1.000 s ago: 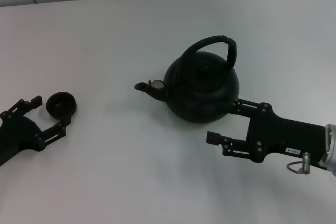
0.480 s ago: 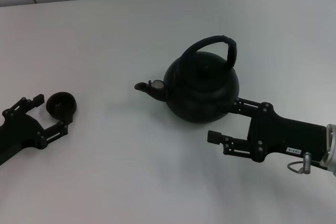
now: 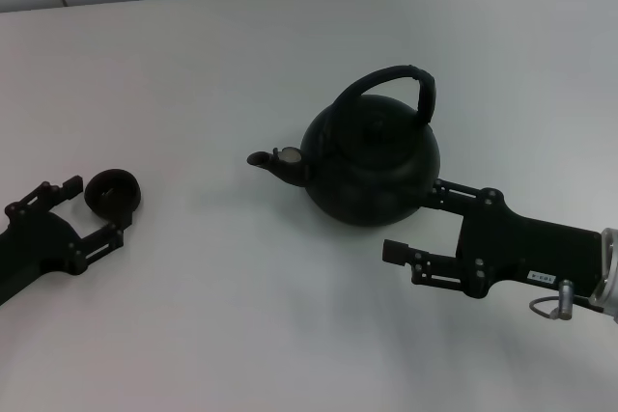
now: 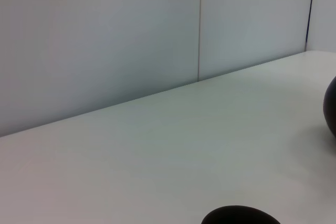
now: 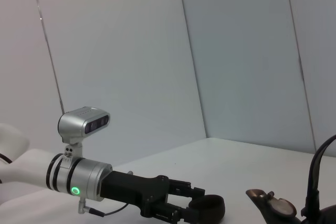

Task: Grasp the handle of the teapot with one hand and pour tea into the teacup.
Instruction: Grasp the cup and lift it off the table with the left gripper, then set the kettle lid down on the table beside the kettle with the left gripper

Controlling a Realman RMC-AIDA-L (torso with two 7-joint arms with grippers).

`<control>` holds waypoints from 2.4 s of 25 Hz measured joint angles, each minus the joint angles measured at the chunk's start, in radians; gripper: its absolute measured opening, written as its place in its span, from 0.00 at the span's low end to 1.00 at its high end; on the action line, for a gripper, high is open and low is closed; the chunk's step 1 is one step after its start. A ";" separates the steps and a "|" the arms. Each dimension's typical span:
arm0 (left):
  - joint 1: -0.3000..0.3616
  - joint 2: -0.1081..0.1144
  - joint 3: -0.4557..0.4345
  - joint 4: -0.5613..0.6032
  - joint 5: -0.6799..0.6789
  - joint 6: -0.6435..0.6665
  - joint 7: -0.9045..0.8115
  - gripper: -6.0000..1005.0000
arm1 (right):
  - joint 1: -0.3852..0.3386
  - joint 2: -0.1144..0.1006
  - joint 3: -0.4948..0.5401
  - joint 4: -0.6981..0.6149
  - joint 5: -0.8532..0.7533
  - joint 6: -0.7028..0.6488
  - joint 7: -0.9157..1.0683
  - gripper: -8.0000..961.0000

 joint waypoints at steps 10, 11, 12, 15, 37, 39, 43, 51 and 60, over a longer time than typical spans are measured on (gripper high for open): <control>0.005 -0.001 -0.002 -0.003 -0.008 0.004 0.003 0.69 | -0.001 0.000 0.000 0.000 0.000 0.000 0.000 0.76; 0.005 -0.002 -0.002 -0.003 -0.008 0.005 0.003 0.66 | -0.001 0.000 0.000 0.000 0.000 0.000 0.000 0.76; 0.005 -0.002 -0.002 -0.003 -0.008 0.006 0.003 0.62 | -0.001 0.000 0.000 0.000 0.000 0.000 0.000 0.76; 0.005 -0.001 -0.002 -0.003 -0.007 0.007 0.003 0.62 | -0.001 0.000 0.000 0.000 0.000 0.000 0.000 0.76; -0.012 0.000 0.014 -0.029 -0.001 0.135 -0.009 0.61 | 0.007 -0.002 0.000 0.000 0.001 0.000 0.000 0.76; -0.017 0.000 0.025 -0.034 -0.001 0.136 -0.009 0.61 | 0.007 -0.002 0.000 0.000 0.001 0.000 0.000 0.76; -0.035 -0.002 0.068 -0.053 0.000 0.132 -0.009 0.61 | 0.006 -0.001 0.000 0.000 0.002 0.000 0.000 0.76; -0.047 -0.003 0.084 -0.075 0.000 0.117 -0.003 0.61 | 0.007 0.000 -0.002 0.000 0.002 -0.002 0.000 0.76; -0.058 -0.005 0.107 -0.098 0.000 0.027 0.002 0.61 | 0.008 0.000 -0.002 0.000 0.002 -0.003 0.000 0.76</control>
